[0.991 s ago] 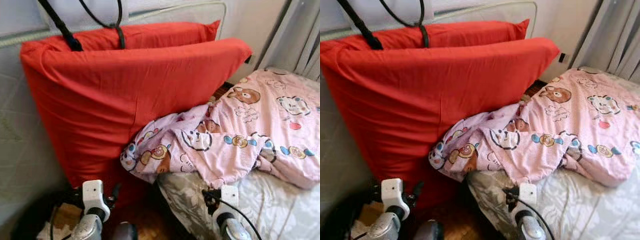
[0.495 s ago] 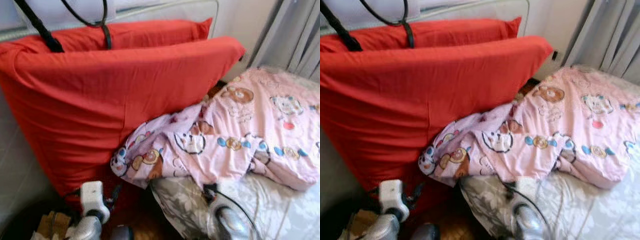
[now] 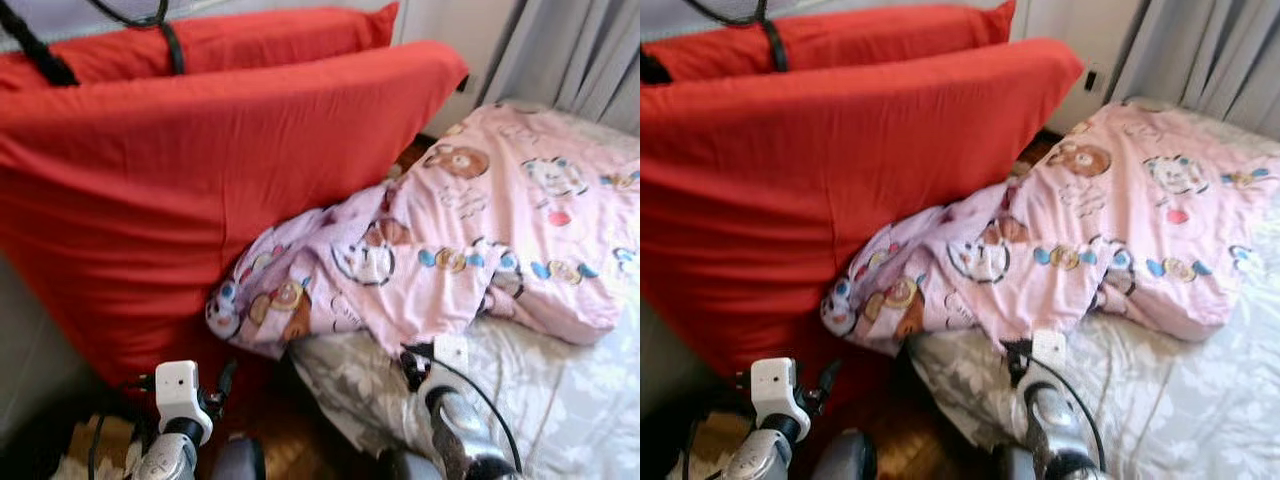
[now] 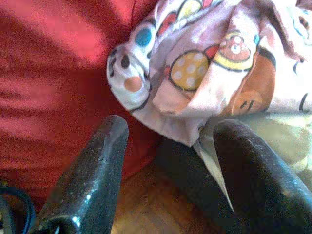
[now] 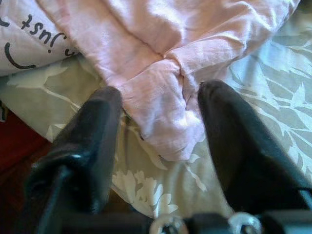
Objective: Clean up the room
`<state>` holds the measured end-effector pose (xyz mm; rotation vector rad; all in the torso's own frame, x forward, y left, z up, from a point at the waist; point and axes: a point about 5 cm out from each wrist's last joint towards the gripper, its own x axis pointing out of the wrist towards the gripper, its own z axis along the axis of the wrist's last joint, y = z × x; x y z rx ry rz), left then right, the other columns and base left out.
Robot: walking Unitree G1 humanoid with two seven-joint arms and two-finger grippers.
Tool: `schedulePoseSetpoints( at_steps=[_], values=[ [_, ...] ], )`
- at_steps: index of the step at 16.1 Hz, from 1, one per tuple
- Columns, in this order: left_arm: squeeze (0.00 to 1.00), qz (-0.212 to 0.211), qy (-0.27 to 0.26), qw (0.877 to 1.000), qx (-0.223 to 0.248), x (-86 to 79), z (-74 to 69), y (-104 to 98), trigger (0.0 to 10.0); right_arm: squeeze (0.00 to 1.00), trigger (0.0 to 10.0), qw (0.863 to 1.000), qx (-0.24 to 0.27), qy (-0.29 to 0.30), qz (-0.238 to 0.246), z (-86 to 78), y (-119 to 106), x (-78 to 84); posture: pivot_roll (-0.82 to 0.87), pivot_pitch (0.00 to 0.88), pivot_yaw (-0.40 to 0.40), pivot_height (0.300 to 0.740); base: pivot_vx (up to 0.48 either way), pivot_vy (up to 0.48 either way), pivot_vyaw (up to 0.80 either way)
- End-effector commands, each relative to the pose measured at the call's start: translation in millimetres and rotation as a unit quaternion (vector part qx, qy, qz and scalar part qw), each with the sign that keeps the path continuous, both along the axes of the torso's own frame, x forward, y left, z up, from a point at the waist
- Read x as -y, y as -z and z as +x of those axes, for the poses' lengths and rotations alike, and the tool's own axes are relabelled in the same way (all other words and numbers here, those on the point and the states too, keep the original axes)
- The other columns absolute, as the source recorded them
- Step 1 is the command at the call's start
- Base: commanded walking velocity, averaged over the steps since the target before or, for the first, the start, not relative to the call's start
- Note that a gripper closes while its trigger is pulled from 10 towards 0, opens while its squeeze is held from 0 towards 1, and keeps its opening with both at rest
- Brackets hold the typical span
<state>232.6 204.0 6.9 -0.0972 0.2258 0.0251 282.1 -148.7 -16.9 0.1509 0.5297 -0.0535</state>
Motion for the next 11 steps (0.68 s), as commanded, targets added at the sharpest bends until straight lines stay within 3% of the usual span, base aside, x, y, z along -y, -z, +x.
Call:
schedulePoseSetpoints(
  at_steps=[1,8,9,11],
  values=[
    [0.00,-0.003,0.000,1.000,0.001,1.7,0.0,-2.0,10.0,1.00,10.0,1.000,-0.009,-0.001,-0.006,0.5,0.5,2.5,0.14,0.161,-0.063,0.624,0.000,0.000,0.00],
    [0.00,-0.004,-0.001,1.000,0.014,7.5,-18.7,-19.5,10.0,1.00,10.0,1.000,-0.002,-0.007,-0.018,11.7,-9.0,5.7,0.16,0.276,-0.077,0.624,0.000,0.000,0.00],
    [0.00,-0.005,-0.001,1.000,0.019,8.2,-17.4,-24.6,10.0,0.00,10.0,1.000,-0.001,-0.013,-0.026,14.0,-10.9,4.8,0.17,0.289,-0.079,0.624,0.000,0.000,0.00],
    [0.00,-0.007,0.000,1.000,0.026,9.9,-18.7,-32.2,10.0,0.00,10.0,1.000,0.001,-0.006,-0.022,16.0,-12.8,6.4,0.17,0.318,-0.083,0.624,0.000,0.000,0.00]
  ],
)
